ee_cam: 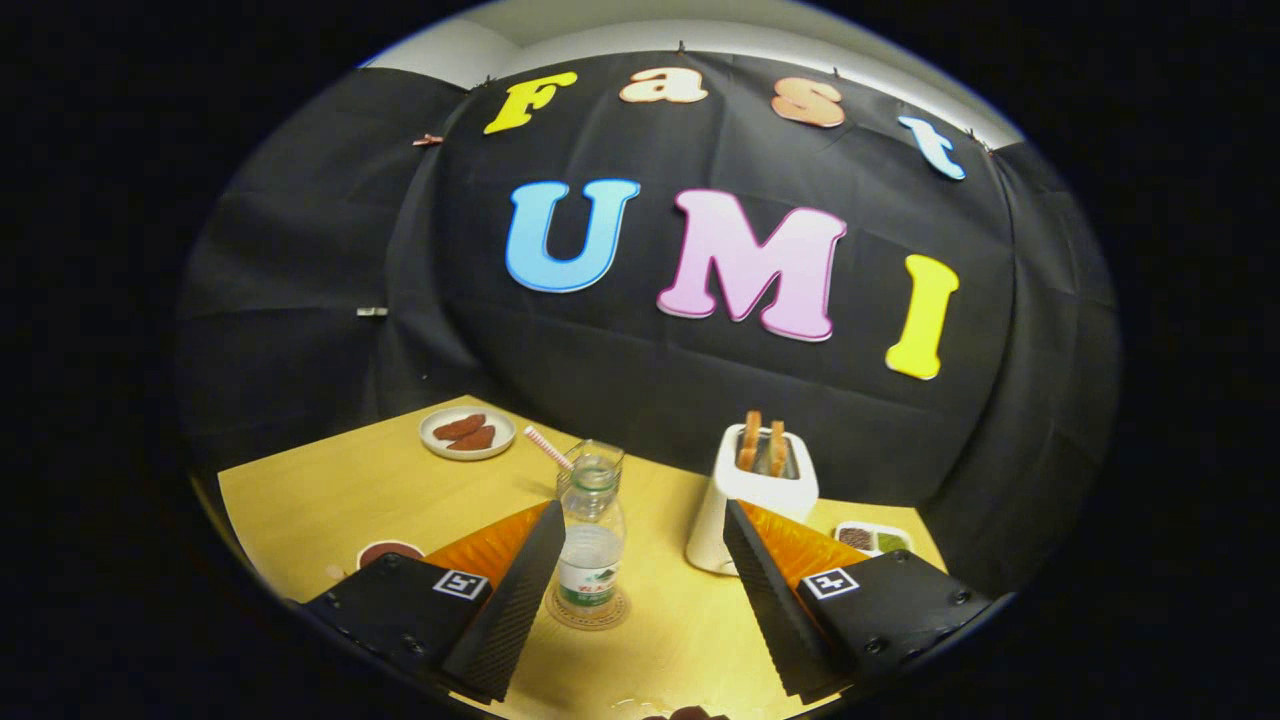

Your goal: Take the bottle from table, then pour the juice into the cup, finally place the bottle on the coaster

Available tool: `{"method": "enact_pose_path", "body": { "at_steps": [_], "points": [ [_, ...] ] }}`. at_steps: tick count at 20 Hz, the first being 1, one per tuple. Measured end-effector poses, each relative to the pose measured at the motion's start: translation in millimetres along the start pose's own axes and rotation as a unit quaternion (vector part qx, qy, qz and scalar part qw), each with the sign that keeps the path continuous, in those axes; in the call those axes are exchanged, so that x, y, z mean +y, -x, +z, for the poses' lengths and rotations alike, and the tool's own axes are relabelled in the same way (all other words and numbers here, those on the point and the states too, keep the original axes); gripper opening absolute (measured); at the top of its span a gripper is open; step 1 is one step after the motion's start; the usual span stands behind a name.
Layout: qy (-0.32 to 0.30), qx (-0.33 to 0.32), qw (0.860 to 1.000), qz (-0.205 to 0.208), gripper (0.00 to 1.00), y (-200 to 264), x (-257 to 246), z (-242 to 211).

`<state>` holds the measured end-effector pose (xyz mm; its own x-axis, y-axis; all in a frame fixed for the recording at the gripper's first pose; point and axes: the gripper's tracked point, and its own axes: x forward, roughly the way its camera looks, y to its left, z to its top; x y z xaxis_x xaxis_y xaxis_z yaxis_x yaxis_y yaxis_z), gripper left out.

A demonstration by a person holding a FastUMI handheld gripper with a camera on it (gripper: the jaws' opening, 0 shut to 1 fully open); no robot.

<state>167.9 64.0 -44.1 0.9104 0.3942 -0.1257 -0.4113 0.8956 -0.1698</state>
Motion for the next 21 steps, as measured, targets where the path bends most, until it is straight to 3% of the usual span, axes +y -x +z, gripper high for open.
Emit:
{"method": "enact_pose_path", "body": {
  "at_steps": [9,14,21],
  "points": [
    [-0.026,-0.018,0.995,-0.091,0.97,106,-22,67],
    [-0.063,-0.010,0.990,-0.130,0.97,157,-8,60],
    [-0.093,-0.009,0.984,-0.153,0.97,179,-9,50]
  ]
}}
